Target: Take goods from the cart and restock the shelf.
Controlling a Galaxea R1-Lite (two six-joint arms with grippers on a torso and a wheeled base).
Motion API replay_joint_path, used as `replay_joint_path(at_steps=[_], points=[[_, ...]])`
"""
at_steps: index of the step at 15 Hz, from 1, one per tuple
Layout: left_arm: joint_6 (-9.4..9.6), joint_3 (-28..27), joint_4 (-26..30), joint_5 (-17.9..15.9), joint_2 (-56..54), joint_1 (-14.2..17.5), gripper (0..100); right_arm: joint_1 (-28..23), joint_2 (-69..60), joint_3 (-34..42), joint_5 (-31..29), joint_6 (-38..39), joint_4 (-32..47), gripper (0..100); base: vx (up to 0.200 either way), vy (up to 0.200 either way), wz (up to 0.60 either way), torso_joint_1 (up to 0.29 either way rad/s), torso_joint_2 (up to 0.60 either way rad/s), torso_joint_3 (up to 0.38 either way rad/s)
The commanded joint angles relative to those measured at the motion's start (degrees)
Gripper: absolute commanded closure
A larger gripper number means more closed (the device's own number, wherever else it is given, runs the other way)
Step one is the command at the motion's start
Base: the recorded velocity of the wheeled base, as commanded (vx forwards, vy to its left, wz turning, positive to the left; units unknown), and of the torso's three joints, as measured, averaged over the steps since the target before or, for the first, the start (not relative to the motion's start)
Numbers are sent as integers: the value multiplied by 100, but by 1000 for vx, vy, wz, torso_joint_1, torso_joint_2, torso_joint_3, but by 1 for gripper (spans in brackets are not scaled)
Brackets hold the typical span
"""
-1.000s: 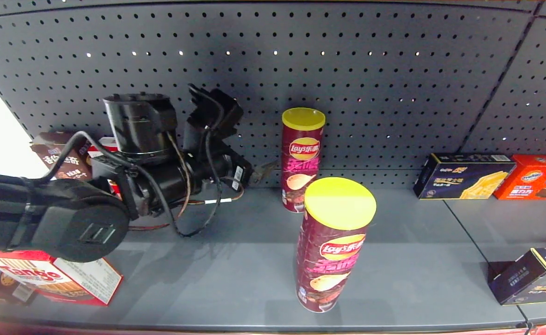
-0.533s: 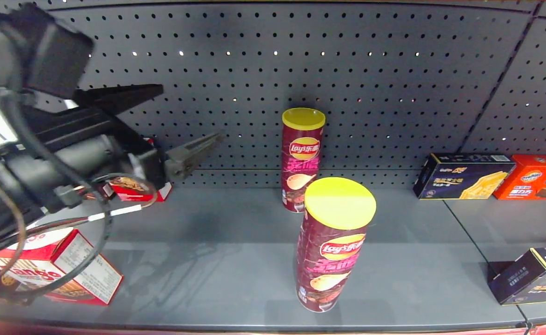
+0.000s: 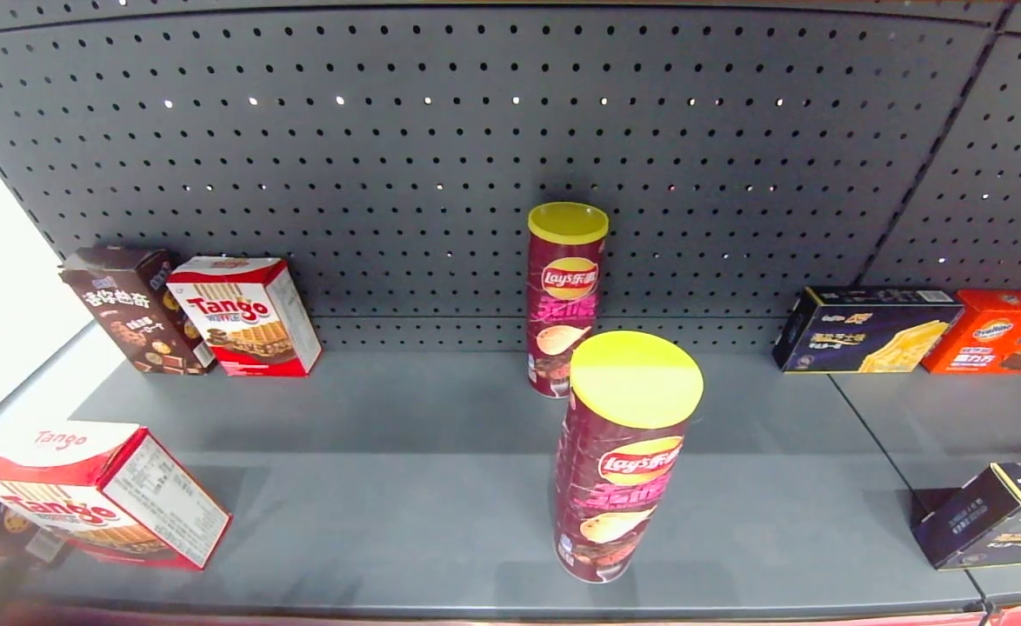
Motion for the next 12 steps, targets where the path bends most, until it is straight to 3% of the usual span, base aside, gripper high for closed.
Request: replay_joint_path(at_steps=[1, 2, 3, 6, 7, 9, 10, 12], points=[[-119, 153, 1985, 141, -2941, 34, 0, 9, 0, 1, 4, -4, 2, 0, 0, 0, 0, 0, 0, 0], [-119, 171, 2442, 247, -3134, 78, 0, 0, 0, 1, 4, -4, 2, 0, 0, 0, 0, 0, 0, 0], [-119, 153, 2494, 255, -3134, 87, 0, 0, 0, 1, -5, -4, 2, 0, 0, 0, 0, 0, 0, 0], [-137, 733, 2380, 255, -3134, 96, 0, 0, 0, 1, 4, -4, 2, 0, 0, 0, 0, 0, 0, 0], [-163, 1006, 2090, 255, -3134, 306, 0, 9, 0, 1, -5, -4, 2, 0, 0, 0, 0, 0, 0, 0], [-392, 1507, 1027, 247, -2598, 1379, 0, 9, 0, 1, 4, -4, 2, 0, 0, 0, 0, 0, 0, 0], [-444, 1999, 165, 247, -2282, 1906, 0, 0, 0, 1, -5, -4, 2, 0, 0, 0, 0, 0, 0, 0], [-444, 2807, -968, 255, -2062, 2574, 0, 0, 0, 1, 4, -4, 2, 0, 0, 0, 0, 0, 0, 0]])
